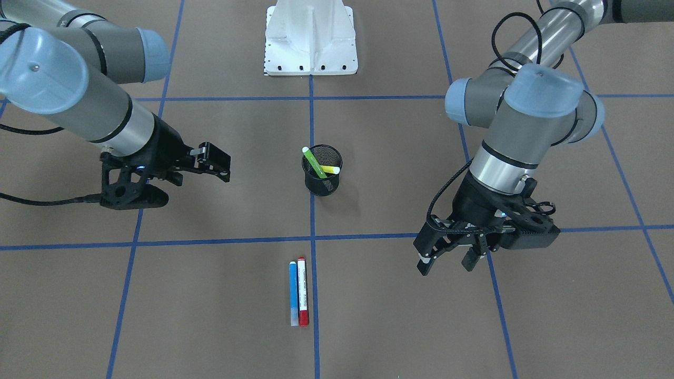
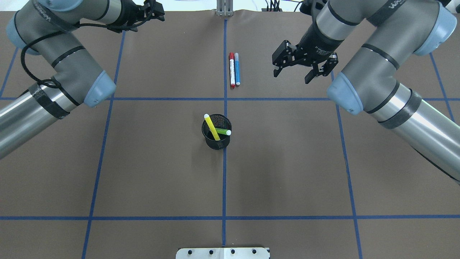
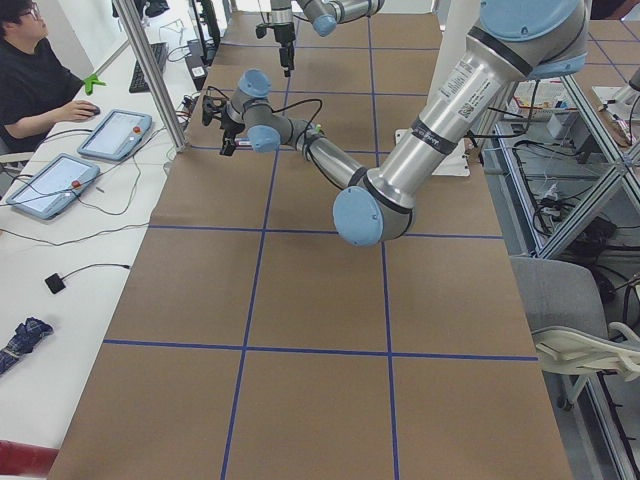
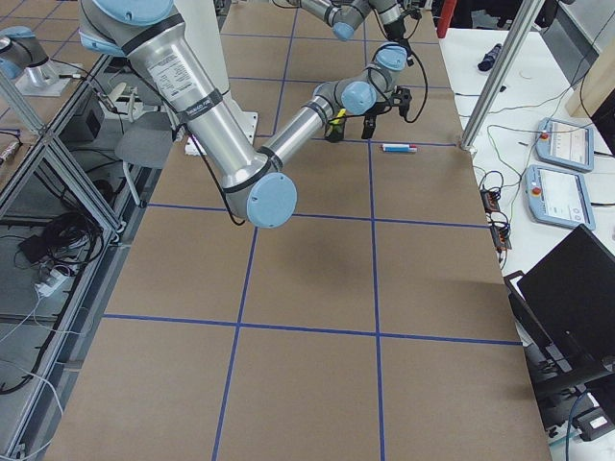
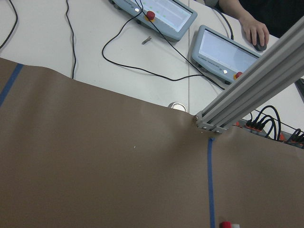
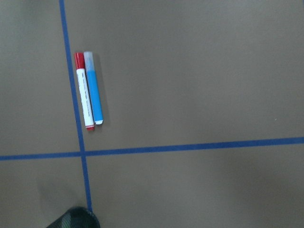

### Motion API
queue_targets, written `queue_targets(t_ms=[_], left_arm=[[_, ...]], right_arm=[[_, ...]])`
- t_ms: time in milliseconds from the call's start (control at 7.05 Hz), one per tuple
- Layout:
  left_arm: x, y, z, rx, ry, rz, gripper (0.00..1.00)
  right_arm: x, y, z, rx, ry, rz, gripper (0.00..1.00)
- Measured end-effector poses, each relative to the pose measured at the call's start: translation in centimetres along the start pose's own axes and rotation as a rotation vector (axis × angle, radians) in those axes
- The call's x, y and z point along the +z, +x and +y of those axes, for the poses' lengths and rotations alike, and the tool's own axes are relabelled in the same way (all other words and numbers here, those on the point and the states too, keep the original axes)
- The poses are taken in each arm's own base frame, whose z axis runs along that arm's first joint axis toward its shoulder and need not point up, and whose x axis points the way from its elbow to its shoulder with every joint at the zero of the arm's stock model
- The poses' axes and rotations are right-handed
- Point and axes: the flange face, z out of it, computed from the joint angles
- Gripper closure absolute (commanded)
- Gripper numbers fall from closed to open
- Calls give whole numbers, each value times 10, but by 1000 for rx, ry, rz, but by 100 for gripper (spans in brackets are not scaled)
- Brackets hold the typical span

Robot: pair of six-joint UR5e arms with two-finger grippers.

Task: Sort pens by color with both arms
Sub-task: 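Move the right gripper down over the pen cup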

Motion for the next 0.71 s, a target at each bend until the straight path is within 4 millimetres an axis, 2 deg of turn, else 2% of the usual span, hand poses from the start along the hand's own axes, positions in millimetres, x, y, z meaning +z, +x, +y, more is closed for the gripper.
queue_targets(t_ms=[284, 425, 567, 709], left_arm=[[1, -13, -1, -3, -7, -8, 0], [1, -15, -1, -3, -8, -8, 0], [0, -15, 0, -3, -8, -7, 0], [-1, -14, 0, -2, -8, -5, 0]], right_arm=[[47, -44, 39, -120, -47, 27, 0], [71, -67, 58, -165, -63, 96, 0], [89, -96, 76, -223, -82, 210, 0], [96, -118, 90, -281, -97, 295, 0]])
